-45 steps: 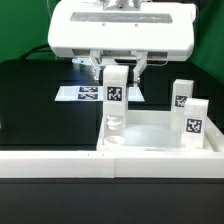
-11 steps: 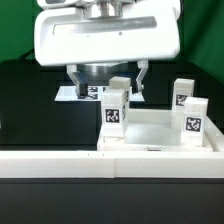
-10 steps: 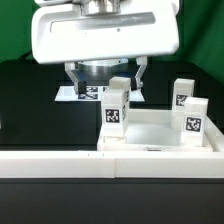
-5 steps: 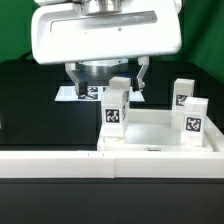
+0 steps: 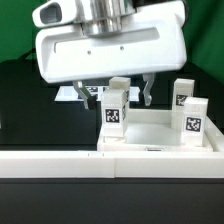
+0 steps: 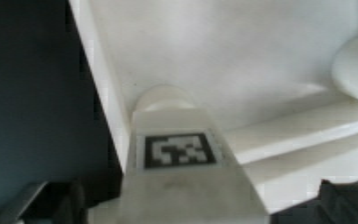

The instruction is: Assemble square table

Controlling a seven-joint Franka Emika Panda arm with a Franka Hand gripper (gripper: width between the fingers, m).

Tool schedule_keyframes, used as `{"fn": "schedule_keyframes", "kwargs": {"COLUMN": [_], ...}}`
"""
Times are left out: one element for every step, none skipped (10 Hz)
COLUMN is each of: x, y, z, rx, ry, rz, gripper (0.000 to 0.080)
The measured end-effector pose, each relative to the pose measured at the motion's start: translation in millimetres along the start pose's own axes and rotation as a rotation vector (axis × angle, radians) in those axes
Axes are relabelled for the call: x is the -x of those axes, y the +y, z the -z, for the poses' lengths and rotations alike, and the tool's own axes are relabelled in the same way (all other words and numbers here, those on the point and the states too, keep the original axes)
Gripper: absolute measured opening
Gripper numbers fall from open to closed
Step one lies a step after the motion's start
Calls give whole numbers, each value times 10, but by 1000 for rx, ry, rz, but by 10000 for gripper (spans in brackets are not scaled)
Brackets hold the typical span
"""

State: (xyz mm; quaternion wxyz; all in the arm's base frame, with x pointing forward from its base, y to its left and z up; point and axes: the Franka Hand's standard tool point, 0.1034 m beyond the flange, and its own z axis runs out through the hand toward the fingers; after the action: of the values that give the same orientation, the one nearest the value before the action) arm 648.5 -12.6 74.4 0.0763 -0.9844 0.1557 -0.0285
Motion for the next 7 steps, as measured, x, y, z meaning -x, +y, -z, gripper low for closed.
{"fn": "schedule_keyframes", "kwargs": {"x": [-24, -47, -42, -41, -41, -41, -41], "y": [36, 84, 84, 85, 88, 89, 90], "z": [36, 63, 54, 51, 50, 49, 48], "rx": [0, 2, 3, 3, 3, 3, 3], "ry": [5, 10, 9, 8, 8, 8, 8], "rz": [-1, -5, -7, -7, -7, -7, -8], "gripper": [649, 649, 649, 525, 525, 367, 288]}}
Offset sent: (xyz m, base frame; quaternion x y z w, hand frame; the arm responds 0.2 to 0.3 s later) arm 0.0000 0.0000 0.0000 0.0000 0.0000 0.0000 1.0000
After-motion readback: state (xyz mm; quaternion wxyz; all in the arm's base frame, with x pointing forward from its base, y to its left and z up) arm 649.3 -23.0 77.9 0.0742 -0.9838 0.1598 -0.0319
